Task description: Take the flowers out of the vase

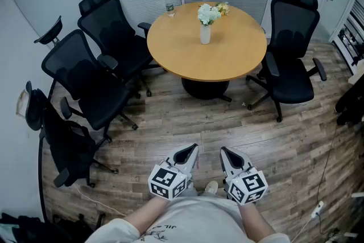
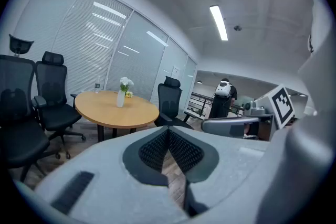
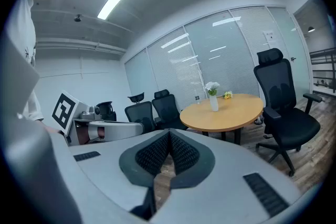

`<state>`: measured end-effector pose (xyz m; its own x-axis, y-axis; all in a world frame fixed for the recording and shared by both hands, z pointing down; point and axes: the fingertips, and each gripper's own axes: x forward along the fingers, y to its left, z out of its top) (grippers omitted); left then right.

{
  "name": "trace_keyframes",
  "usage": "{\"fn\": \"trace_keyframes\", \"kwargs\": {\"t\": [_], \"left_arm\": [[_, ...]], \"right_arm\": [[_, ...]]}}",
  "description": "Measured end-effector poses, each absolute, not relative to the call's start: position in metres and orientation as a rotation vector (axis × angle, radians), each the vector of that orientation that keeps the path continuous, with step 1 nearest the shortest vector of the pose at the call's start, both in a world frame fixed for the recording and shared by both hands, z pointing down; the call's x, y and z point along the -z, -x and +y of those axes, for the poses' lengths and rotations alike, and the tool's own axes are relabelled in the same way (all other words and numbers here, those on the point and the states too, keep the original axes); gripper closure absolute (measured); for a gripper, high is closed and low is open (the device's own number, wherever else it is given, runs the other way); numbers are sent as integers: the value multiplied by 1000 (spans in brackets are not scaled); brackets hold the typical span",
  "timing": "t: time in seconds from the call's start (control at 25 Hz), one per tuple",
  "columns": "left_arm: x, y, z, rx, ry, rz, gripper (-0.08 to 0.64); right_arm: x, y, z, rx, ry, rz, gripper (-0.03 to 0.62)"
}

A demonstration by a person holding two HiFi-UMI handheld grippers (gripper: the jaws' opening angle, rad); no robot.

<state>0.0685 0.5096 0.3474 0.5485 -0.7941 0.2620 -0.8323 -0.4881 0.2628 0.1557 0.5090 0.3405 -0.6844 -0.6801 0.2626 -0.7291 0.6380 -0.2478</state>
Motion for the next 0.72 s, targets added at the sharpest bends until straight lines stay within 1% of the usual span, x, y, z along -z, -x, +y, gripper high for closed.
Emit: {"fn": "trace_keyframes", "kwargs": {"t": [0.52, 0.72], "left_arm": [[-345, -56, 504, -137, -2446, -1320, 551], [-344, -41, 505, -126, -2452, -1310, 551]], "right_arm": [[-338, -144, 503, -502, -1201, -2709, 586], [-330, -129, 503, -470, -1216, -2745, 586]]}}
